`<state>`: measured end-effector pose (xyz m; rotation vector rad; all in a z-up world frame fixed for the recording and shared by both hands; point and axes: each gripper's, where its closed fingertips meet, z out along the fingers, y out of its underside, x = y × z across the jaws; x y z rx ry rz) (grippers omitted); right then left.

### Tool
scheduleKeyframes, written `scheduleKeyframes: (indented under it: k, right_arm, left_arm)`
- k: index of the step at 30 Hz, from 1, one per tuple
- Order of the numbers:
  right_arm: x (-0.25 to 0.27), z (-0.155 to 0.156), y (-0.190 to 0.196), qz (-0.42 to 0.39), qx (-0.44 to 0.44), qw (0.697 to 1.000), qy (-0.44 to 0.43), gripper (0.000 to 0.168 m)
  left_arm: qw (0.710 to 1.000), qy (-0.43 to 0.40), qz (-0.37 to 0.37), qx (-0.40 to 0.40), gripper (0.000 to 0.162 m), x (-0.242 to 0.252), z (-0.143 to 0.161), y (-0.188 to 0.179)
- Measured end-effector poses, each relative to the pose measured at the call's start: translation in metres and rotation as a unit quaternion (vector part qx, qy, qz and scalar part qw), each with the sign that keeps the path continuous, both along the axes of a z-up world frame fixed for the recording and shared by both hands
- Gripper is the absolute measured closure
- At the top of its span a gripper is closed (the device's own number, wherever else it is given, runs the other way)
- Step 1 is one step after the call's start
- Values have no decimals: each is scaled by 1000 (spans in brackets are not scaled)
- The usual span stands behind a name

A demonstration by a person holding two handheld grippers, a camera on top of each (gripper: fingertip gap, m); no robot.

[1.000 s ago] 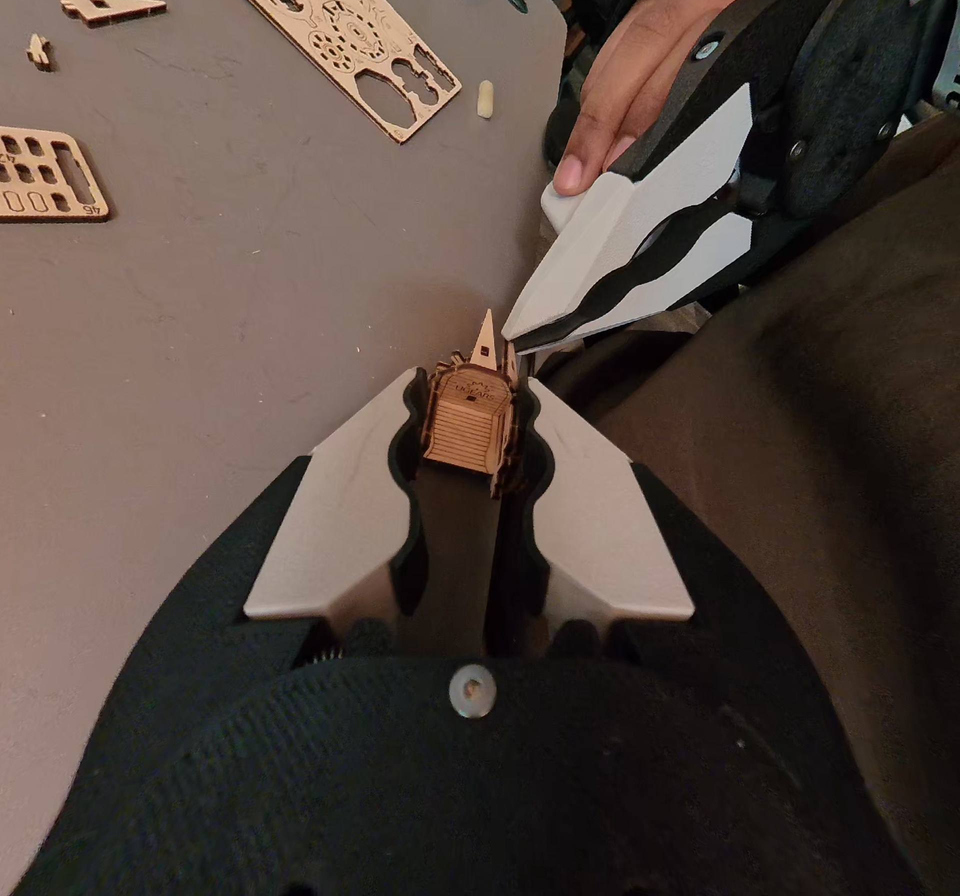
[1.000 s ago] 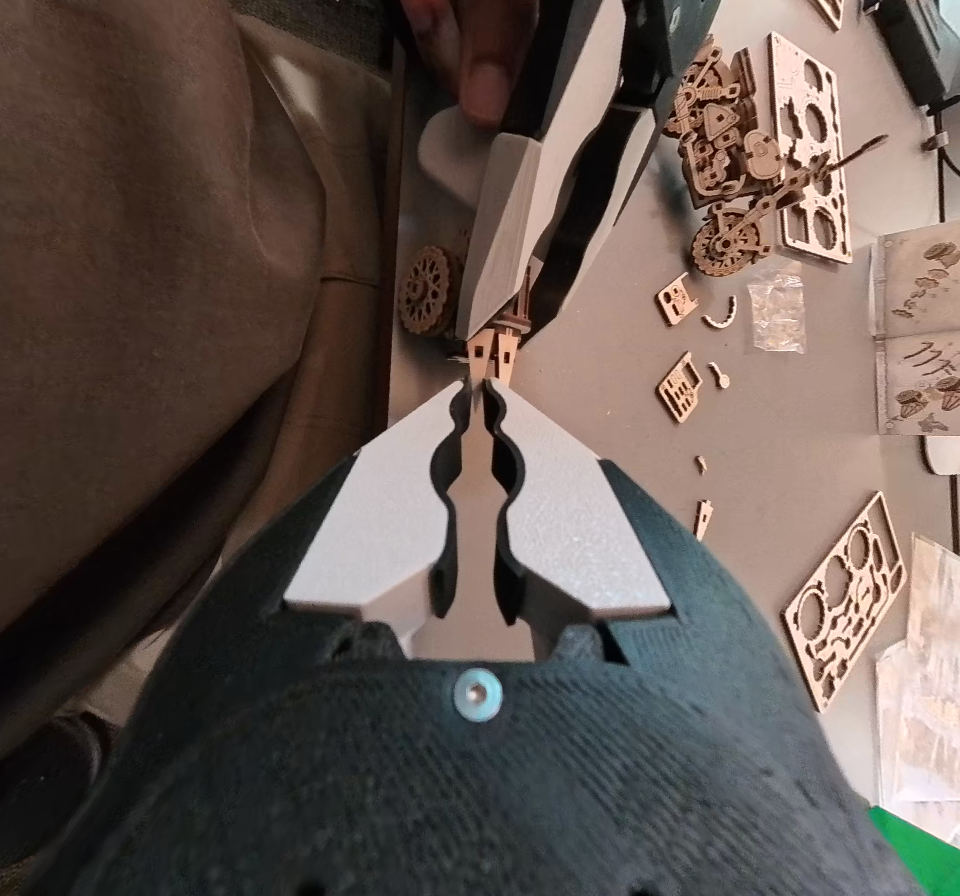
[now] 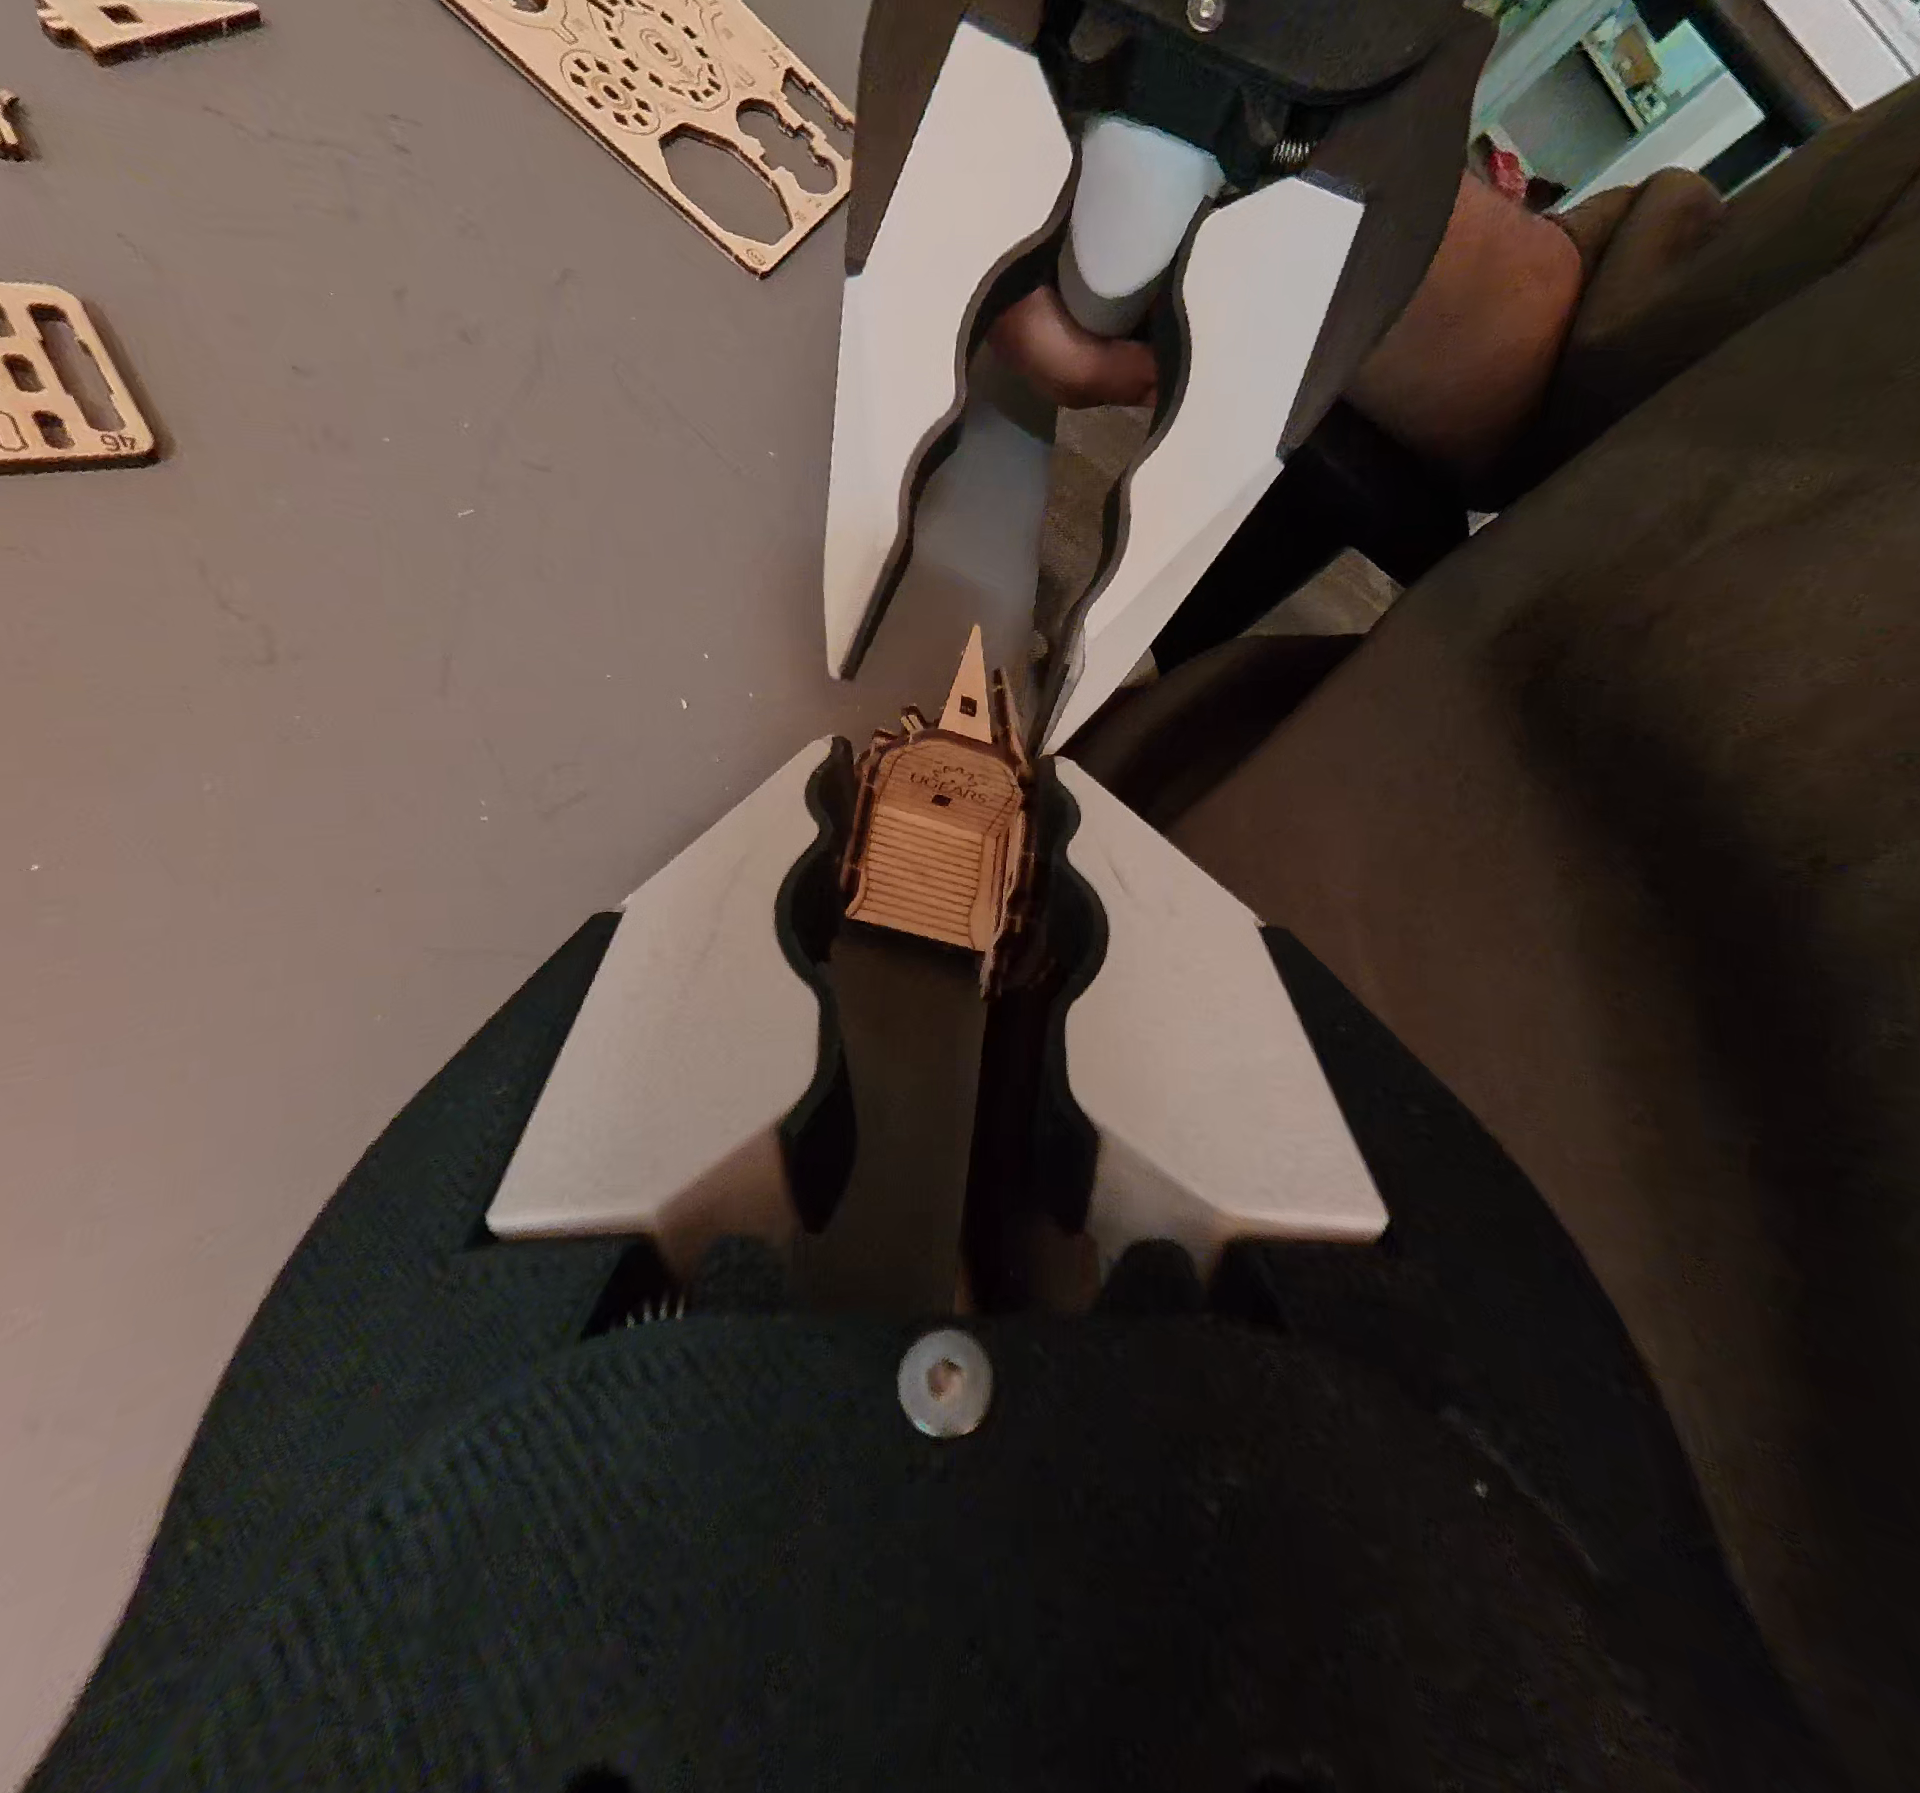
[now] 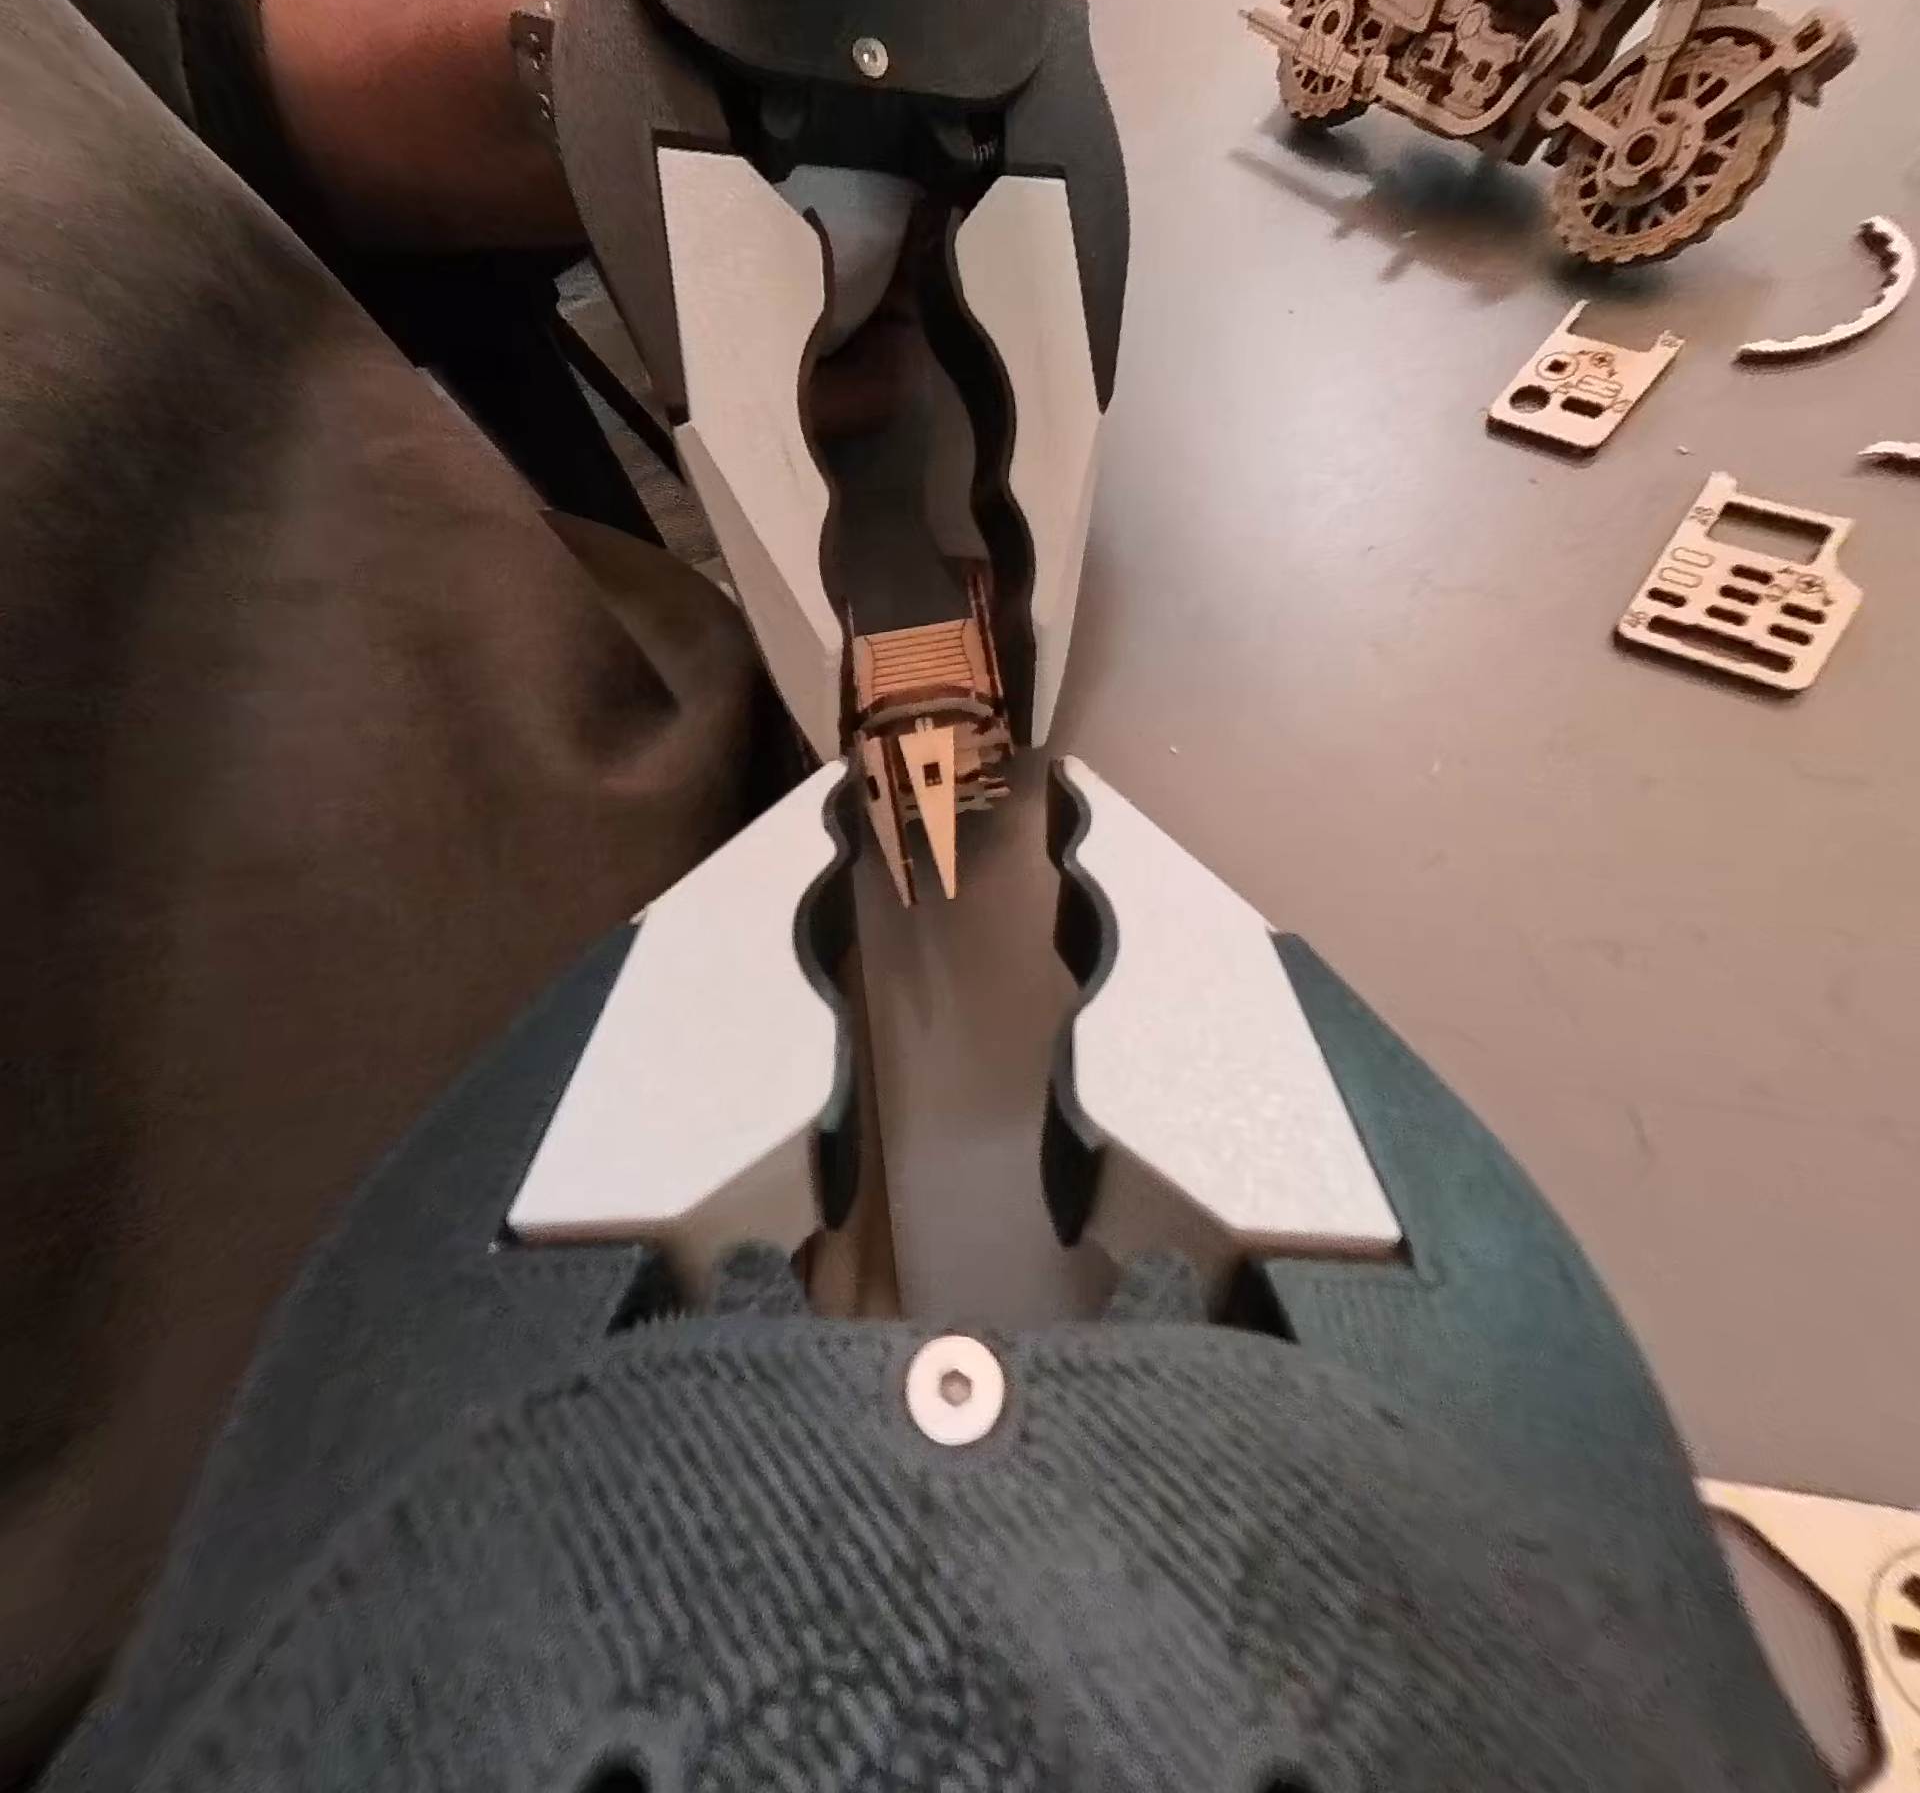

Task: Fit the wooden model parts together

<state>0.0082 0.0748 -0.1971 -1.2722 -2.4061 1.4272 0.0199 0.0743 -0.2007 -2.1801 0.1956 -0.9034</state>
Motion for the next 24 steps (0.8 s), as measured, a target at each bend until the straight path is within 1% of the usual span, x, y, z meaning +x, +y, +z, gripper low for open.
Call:
scheduleKeyframes:
  k: [9,13,24]
  right_arm:
    - [0,0,-2,11,-32,999,-20,139]
    - [-1,1,-3,10,-28,999,-18,142]
    - [-4,-1,-2,5,-16,1000,-19,144]
  left_arm:
    - [1000,-16,1,-8,129,-1,0,1]
    - [1000,-21,1,-11,128,-3,0,0]
    - [1000,-19,-4,-12,127,-9,0,-4]
